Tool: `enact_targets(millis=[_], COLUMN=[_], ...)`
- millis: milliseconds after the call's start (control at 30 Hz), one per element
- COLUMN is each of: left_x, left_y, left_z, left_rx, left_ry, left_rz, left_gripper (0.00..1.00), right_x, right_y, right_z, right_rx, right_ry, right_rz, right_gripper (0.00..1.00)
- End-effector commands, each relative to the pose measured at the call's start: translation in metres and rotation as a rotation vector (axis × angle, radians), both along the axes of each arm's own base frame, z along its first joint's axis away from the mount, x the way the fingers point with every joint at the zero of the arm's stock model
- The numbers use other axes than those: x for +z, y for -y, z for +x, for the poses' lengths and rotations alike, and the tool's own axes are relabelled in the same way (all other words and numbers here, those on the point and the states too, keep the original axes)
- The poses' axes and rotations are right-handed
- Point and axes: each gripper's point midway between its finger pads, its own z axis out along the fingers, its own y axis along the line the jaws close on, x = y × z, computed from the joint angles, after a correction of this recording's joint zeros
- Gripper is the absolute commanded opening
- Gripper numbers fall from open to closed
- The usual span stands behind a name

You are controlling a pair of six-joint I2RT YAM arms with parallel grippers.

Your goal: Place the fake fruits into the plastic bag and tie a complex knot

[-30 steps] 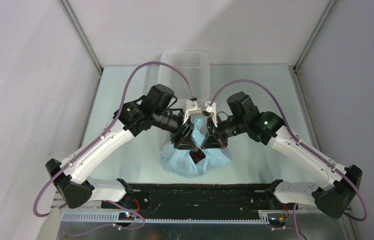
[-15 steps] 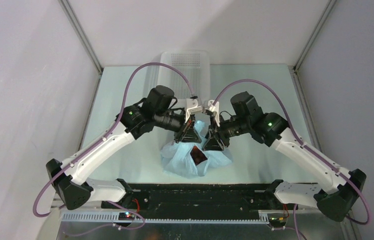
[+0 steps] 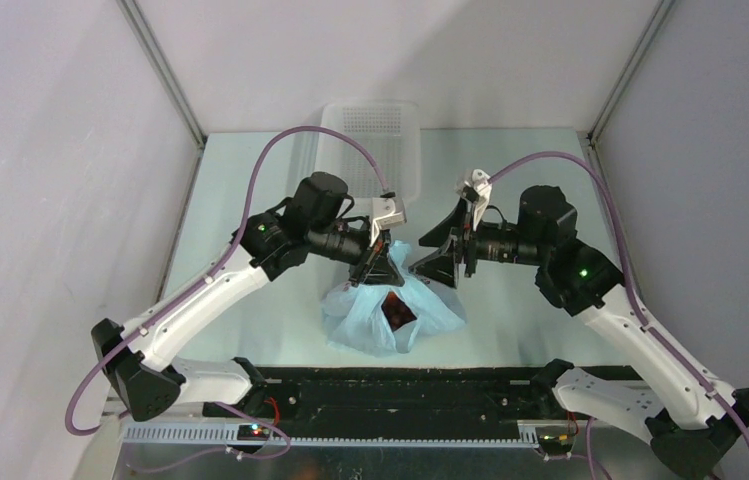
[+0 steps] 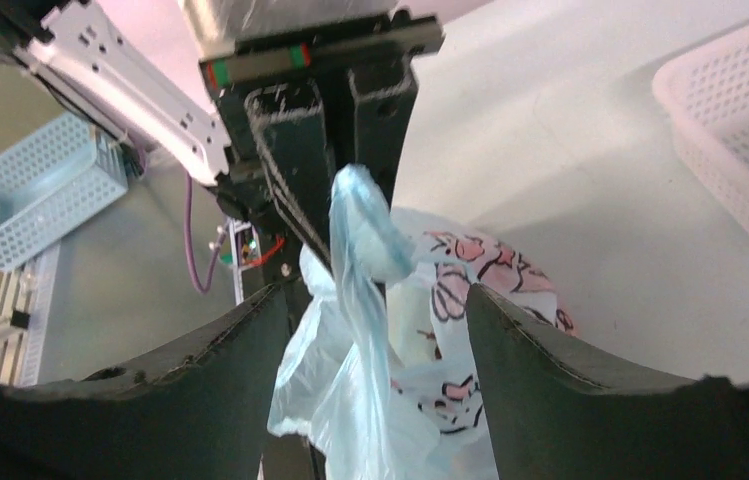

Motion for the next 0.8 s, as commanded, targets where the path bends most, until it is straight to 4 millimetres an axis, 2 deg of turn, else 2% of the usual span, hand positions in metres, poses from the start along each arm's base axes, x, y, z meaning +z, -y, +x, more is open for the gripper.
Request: enact_targets(millis=[0, 133, 267, 300, 333, 367, 400, 467, 633, 767], left_x=[0.014, 0.014, 0.013, 0.013, 0.012, 0.012, 0.011, 0.010, 0.006, 0.008], left_y=[-0.001, -0.001, -0.001, -0.001, -0.001, -0.002, -0.002, -0.005, -0.015, -0.017], left_z=[-0.010, -0.011, -0.012, -0.012, -0.012, -0.011, -0.010, -0.008, -0.003, -0.003], left_rx=[-0.039, -0.046, -0.048, -0.048, -0.047, -0.041, -0.036, -0.016, 0.023, 0.030], left_ry=[0.029, 0.026, 0.024, 0.025, 0.025, 0.026, 0.030, 0.043, 0.079, 0.083], left_rz=[-0.052, -0.054, -0.052, -0.052, -0.050, -0.047, -0.045, -0.032, 0.008, -0.003], left_gripper=[0.09, 0.10, 0.10, 0.10, 0.10, 0.10, 0.11, 0.14, 0.21, 0.23], right_x=[0.031, 0.031, 0.030, 0.031, 0.029, 0.029, 0.027, 0.026, 0.024, 0.016], right_y=[-0.014, -0.028, -0.039, -0.041, -0.043, -0.044, -0.044, -0.042, -0.027, -0.017], right_z=[0.014, 0.015, 0.013, 0.011, 0.011, 0.011, 0.011, 0.012, 0.016, 0.019], right_rx=[-0.043, -0.004, 0.047, 0.061, 0.068, 0.071, 0.070, 0.061, 0.000, -0.034], right_ry=[-0.008, -0.023, -0.042, -0.044, -0.050, -0.052, -0.053, -0.050, -0.035, -0.044], right_rz=[0.143, 0.163, 0.175, 0.181, 0.181, 0.179, 0.175, 0.167, 0.167, 0.147], right_gripper=[0.70, 0.64, 0.52, 0.45, 0.31, 0.24, 0.10, 0.00, 0.00, 0.00])
